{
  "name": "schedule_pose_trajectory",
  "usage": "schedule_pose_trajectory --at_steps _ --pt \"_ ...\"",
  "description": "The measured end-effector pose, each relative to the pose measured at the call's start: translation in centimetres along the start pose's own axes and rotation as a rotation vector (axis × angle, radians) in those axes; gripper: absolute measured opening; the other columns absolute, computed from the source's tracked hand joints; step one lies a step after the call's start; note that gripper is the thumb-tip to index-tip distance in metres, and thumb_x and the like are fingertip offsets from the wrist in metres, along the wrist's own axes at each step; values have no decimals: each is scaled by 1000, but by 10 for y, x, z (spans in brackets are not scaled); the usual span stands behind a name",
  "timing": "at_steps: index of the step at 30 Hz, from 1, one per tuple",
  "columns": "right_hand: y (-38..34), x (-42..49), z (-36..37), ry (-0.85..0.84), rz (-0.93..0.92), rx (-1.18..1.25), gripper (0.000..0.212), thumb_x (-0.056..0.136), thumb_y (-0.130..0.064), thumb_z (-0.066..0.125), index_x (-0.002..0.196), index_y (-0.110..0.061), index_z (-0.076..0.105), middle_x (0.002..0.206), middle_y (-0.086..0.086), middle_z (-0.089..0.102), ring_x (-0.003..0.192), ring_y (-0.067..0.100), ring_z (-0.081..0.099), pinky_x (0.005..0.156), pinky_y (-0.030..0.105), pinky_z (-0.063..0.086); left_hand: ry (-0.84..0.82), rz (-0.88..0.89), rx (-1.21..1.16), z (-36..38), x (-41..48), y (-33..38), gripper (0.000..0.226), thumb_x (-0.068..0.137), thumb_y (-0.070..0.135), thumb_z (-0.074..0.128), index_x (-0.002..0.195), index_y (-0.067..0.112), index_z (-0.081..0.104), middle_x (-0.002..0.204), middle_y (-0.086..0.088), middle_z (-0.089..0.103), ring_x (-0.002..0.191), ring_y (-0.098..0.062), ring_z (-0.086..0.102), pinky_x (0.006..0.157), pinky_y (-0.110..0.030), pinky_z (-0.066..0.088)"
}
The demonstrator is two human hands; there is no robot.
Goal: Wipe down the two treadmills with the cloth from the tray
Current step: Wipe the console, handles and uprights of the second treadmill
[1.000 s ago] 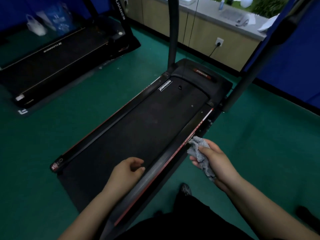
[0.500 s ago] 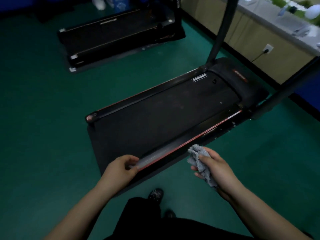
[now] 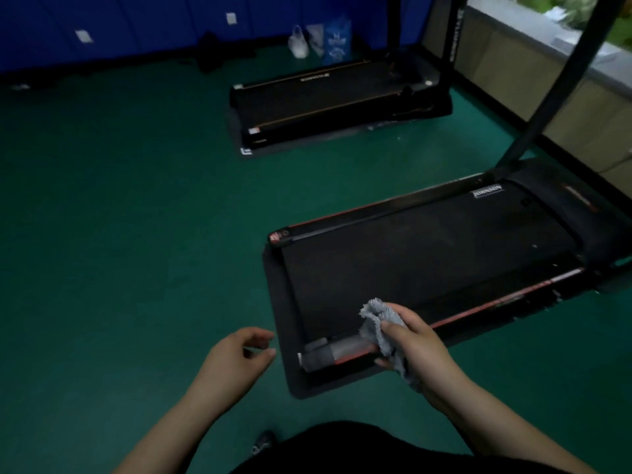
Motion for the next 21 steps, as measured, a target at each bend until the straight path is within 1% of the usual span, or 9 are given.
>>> schedule_pose_trajectory --at_steps 2,4,8,12,15,17,19,21 --pt "0 7 52 -26 28 34 25 95 -8 52 116 -19 62 103 18 70 78 27 68 61 35 57 39 -11 -6 -43 2 -30 19 82 27 70 93 39 61 93 18 66 79 3 62 67 -8 41" --pt "-6 13 98 -54 32 48 26 96 -9 52 118 -19 62 103 19 71 80 29 68 62 36 57 73 -32 -25 -81 4 -54 18 82 26 70 93 38 62 93 18 66 80 2 62 66 -9 42" --pt "-25 28 164 -75 15 16 24 96 -9 52 114 -23 61 100 16 71 78 28 68 56 30 57 124 -83 -89 -129 14 -91 16 84 24 69 98 32 65 93 16 66 81 1 62 63 -7 40" --pt "-41 53 204 -88 12 -24 23 95 -9 53 109 -25 62 100 14 71 79 28 68 59 32 56 138 -128 -137 -156 39 -113 17 84 22 69 99 29 66 93 14 67 77 0 62 59 -4 42" --pt "-49 85 230 -90 38 -39 23 96 -10 53 110 -25 63 100 13 71 80 28 69 61 33 56 126 -158 -176 -174 70 -125 16 84 20 69 97 28 67 92 13 68 75 2 62 64 -4 42" --pt "-57 111 249 -103 57 -40 24 96 -11 53 113 -25 63 101 13 72 80 28 70 60 32 56 119 -174 -195 -188 97 -128 16 83 19 70 97 27 68 93 12 69 80 1 64 70 -9 44" --pt "-70 144 267 -110 66 -30 25 96 -12 53 114 -26 63 101 12 72 81 28 70 60 32 55 117 -182 -197 -205 133 -129 15 83 19 70 95 28 67 92 12 69 82 -2 64 70 -10 44" --pt "-89 180 282 -116 68 -27 25 96 -12 53 114 -26 62 102 12 72 81 28 70 61 33 55 115 -184 -190 -223 176 -127 15 83 20 70 95 28 67 92 12 69 82 0 64 69 -8 43"
Point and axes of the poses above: each hand's wrist, its own x-axis towards the middle knuckle, its own z-axis out of the palm, y = z × x, the point moved 2 cm from there along x, towards the middle knuckle
